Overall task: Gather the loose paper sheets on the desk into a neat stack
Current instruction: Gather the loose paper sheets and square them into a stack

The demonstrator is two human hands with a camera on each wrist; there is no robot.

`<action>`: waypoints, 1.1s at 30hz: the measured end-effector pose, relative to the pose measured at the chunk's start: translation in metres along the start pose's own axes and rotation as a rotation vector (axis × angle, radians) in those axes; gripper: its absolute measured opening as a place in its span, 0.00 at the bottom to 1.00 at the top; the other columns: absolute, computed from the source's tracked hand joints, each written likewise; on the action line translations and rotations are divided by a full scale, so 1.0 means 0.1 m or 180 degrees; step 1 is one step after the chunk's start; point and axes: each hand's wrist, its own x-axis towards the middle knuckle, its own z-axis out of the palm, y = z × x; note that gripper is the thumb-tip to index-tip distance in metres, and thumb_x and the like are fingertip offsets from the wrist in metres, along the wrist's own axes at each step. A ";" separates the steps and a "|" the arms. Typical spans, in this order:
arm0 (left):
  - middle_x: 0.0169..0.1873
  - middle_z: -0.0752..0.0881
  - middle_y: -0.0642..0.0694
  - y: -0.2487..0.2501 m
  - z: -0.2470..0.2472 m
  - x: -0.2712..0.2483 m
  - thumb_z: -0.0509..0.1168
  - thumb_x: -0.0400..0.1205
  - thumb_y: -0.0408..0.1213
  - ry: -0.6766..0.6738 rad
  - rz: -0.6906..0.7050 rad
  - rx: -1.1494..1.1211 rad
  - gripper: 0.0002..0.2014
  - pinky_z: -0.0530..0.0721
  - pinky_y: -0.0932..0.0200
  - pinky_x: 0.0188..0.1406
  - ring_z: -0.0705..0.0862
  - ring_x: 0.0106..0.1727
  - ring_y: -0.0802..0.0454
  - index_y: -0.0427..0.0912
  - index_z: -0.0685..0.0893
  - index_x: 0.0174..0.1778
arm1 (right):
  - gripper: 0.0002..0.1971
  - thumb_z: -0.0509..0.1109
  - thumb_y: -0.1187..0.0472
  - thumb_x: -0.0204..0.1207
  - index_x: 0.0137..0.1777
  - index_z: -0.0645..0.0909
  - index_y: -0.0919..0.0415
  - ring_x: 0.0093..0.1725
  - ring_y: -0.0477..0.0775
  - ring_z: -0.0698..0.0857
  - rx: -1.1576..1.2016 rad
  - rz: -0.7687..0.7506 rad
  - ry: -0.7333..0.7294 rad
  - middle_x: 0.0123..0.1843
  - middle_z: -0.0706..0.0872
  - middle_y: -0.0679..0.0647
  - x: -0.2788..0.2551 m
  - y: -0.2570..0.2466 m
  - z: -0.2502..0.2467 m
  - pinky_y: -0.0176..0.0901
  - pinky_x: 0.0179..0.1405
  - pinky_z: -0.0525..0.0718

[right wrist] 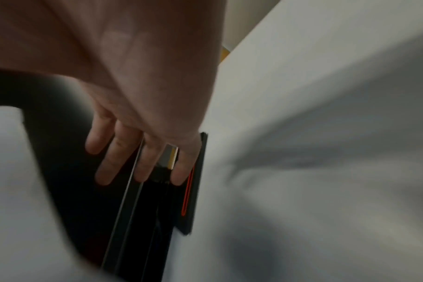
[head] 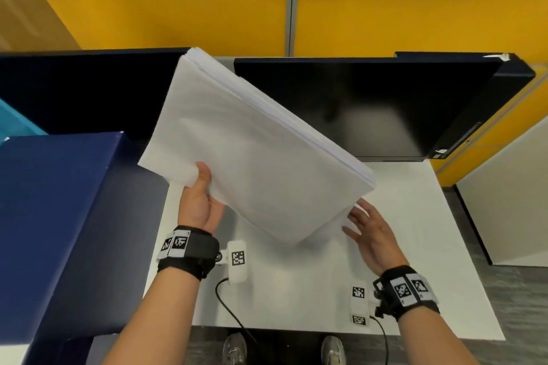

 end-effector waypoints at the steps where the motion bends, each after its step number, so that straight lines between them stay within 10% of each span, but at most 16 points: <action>1: 0.77 0.75 0.38 -0.02 0.01 -0.01 0.70 0.79 0.53 0.0010 0.0007 -0.0013 0.37 0.67 0.33 0.78 0.75 0.78 0.40 0.41 0.69 0.81 | 0.23 0.71 0.62 0.75 0.71 0.79 0.52 0.66 0.60 0.82 0.0085 0.0018 -0.0139 0.64 0.87 0.56 0.01 0.05 0.05 0.53 0.58 0.84; 4: 0.76 0.77 0.38 -0.12 0.02 -0.07 0.70 0.79 0.53 0.0114 0.0003 0.0012 0.36 0.66 0.33 0.79 0.76 0.77 0.40 0.41 0.71 0.80 | 0.27 0.64 0.74 0.76 0.76 0.74 0.61 0.66 0.60 0.84 0.0175 -0.0055 -0.0464 0.67 0.86 0.59 0.02 0.06 0.31 0.52 0.61 0.86; 10: 0.72 0.82 0.41 -0.21 -0.05 -0.09 0.71 0.79 0.54 0.0395 -0.0004 0.0009 0.32 0.73 0.34 0.75 0.81 0.72 0.41 0.46 0.76 0.77 | 0.39 0.91 0.55 0.51 0.65 0.84 0.60 0.62 0.60 0.89 0.0095 -0.0295 0.0161 0.62 0.90 0.60 -0.01 -0.08 0.48 0.53 0.59 0.88; 15: 0.69 0.84 0.42 -0.29 -0.06 -0.15 0.68 0.82 0.44 0.0130 -0.0037 0.0253 0.25 0.81 0.41 0.69 0.82 0.71 0.42 0.45 0.76 0.77 | 0.18 0.84 0.59 0.62 0.53 0.90 0.57 0.56 0.59 0.92 -0.0605 -0.0521 0.0400 0.53 0.94 0.54 -0.04 -0.28 0.50 0.52 0.55 0.89; 19: 0.73 0.80 0.35 0.05 -0.48 -0.06 0.64 0.84 0.29 -0.0304 0.0050 0.0323 0.25 0.76 0.37 0.72 0.78 0.74 0.36 0.39 0.72 0.79 | 0.29 0.90 0.47 0.49 0.54 0.92 0.50 0.60 0.61 0.90 -0.0531 -0.0673 0.0134 0.58 0.93 0.56 -0.06 -0.51 0.29 0.62 0.66 0.82; 24: 0.59 0.89 0.35 0.42 -0.62 -0.07 0.87 0.58 0.42 -0.1208 -0.0249 0.2127 0.37 0.89 0.51 0.55 0.90 0.58 0.43 0.40 0.86 0.64 | 0.34 0.89 0.44 0.51 0.60 0.89 0.48 0.64 0.66 0.87 -0.0781 -0.0735 -0.0072 0.61 0.91 0.58 -0.07 -0.67 -0.01 0.74 0.68 0.78; 29: 0.59 0.91 0.53 0.22 -0.43 -0.11 0.79 0.69 0.38 -0.1238 0.0148 0.2678 0.26 0.84 0.57 0.65 0.88 0.63 0.54 0.49 0.84 0.64 | 0.36 0.89 0.48 0.55 0.65 0.85 0.53 0.67 0.69 0.84 -0.0764 -0.0745 -0.0209 0.65 0.88 0.63 -0.03 -0.63 -0.11 0.77 0.71 0.75; 33: 0.74 0.79 0.54 0.03 -0.49 -0.09 0.77 0.70 0.43 -0.1413 -0.0087 0.2436 0.40 0.78 0.55 0.73 0.77 0.75 0.56 0.49 0.71 0.80 | 0.27 0.77 0.66 0.66 0.67 0.84 0.55 0.69 0.69 0.82 -0.0836 -0.0562 -0.0617 0.67 0.86 0.65 -0.05 -0.67 -0.27 0.72 0.72 0.76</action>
